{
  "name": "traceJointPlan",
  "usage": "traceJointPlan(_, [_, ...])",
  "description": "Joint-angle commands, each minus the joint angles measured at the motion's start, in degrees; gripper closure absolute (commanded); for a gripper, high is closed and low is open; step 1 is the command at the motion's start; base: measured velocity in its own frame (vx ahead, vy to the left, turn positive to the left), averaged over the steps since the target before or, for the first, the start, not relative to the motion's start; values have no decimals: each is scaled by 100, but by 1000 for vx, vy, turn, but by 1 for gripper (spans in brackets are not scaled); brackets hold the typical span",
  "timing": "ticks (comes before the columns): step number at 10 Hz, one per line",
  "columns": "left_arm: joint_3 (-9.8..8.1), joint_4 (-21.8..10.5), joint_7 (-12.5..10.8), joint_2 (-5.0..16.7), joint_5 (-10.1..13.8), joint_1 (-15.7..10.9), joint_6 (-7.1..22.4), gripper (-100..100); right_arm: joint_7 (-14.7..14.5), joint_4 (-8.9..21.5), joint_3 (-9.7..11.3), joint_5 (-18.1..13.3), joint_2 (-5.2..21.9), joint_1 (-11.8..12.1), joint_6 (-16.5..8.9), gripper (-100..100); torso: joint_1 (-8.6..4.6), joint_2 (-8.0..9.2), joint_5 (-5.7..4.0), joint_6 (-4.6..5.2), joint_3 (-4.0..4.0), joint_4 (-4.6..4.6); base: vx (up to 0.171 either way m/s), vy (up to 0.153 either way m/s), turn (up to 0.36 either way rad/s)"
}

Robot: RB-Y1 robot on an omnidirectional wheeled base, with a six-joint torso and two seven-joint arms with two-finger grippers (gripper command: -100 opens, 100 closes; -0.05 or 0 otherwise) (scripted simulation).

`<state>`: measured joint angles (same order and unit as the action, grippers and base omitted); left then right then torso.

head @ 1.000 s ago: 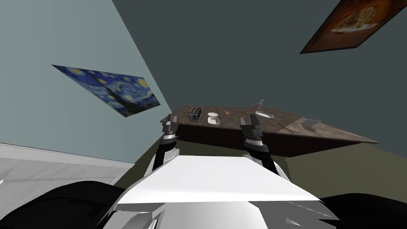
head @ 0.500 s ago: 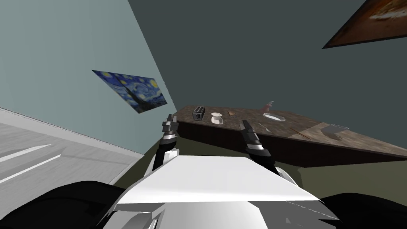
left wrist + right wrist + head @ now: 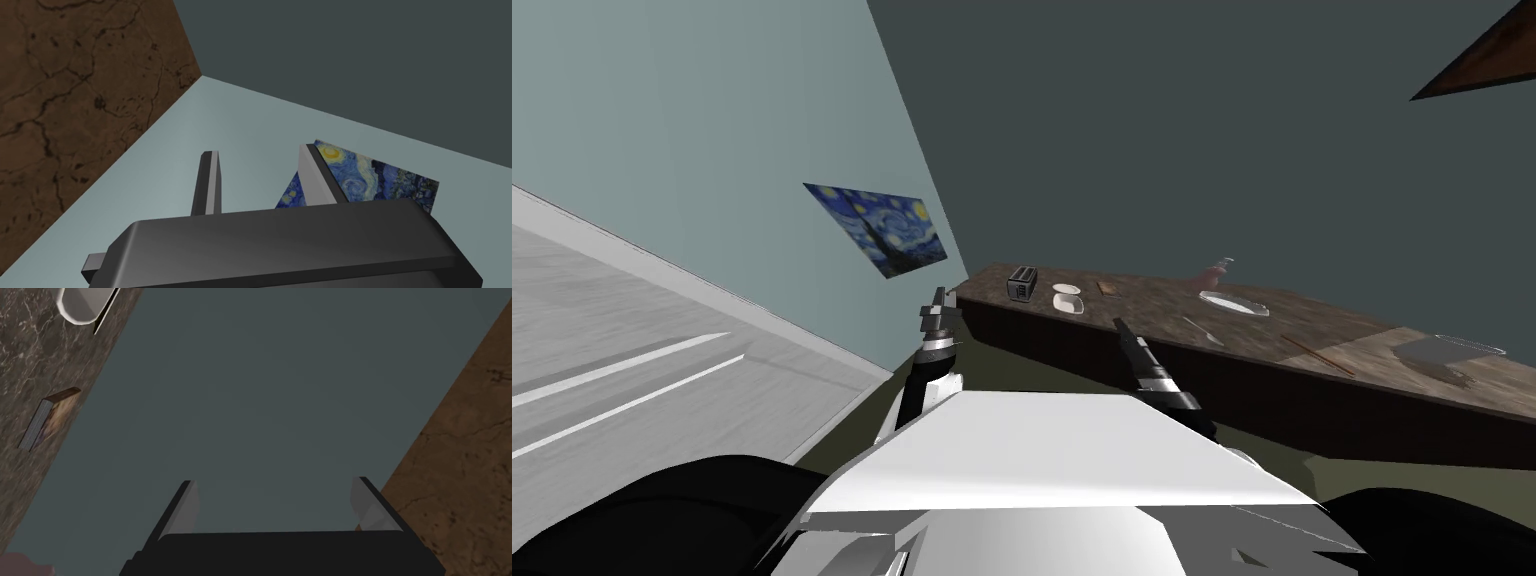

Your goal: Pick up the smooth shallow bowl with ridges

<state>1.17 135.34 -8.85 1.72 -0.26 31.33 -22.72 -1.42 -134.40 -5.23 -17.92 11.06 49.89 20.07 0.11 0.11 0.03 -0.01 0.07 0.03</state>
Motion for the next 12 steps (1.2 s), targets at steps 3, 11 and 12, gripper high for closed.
traceJointPlan(3, [-1,0,0,0,0,1,0,0,-300,73,-82,-585,169,557,-465,-100,-1,0,1,4,0,0,-18,44,190])
traceJointPlan(11, [0,0,0,0,0,1,0,0,-1062,352,-197,-1750,445,1765,-1325,-100,-1,-13,0,0,-7,-2,11,48,213])
traceJointPlan(12, [0,0,0,0,0,1,0,0,-1062,352,-197,-1811,445,1828,-1365,-100,4,-18,1,0,-10,-3,34,47,114])
